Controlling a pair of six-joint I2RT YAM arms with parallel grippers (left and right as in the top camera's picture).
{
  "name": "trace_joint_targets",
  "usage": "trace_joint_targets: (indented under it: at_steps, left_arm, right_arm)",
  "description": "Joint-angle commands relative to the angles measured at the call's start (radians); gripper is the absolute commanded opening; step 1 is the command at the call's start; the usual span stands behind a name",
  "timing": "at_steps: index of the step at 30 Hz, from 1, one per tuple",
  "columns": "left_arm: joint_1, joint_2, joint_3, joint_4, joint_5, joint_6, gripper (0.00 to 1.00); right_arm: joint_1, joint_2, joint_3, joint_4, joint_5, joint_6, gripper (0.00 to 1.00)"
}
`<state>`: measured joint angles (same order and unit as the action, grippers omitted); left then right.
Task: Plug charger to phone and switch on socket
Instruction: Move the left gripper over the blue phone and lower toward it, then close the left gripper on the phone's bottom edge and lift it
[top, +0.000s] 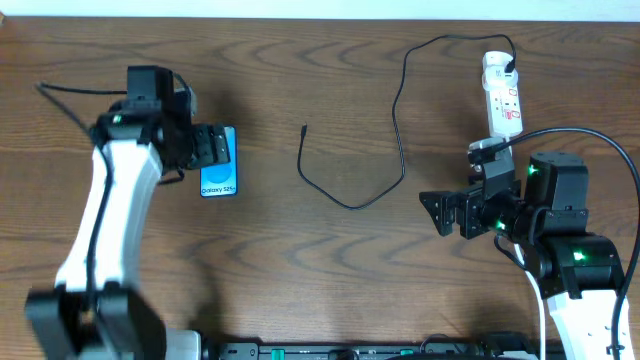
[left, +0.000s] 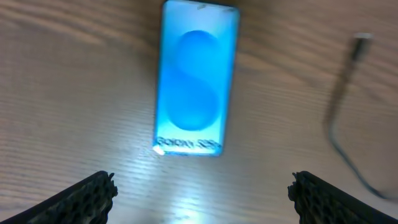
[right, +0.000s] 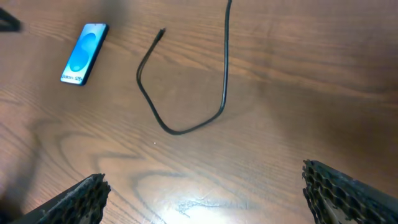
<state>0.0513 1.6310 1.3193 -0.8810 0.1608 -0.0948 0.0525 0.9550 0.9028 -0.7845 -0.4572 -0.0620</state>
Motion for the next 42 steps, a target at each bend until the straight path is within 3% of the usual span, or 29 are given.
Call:
trace_joint_targets:
  at_steps: [1, 20, 42]
  left_arm:
    - [0.011, 0.083, 0.074, 0.005, -0.077, -0.014, 0.93]
    - [-0.019, 0.306, 0.086, 0.139, -0.117, 0.050, 0.93]
    - [-0.038, 0.391, 0.085, 0.124, -0.117, 0.049, 0.93]
  right_arm:
    - [0.031, 0.007, 0.027, 0.002, 0.013, 0.006, 0.99]
    - [0.092, 0.132, 0.027, 0.004, 0.095, 0.031, 0.99]
    - [0.092, 0.132, 0.026, -0.001, 0.116, 0.031, 0.99]
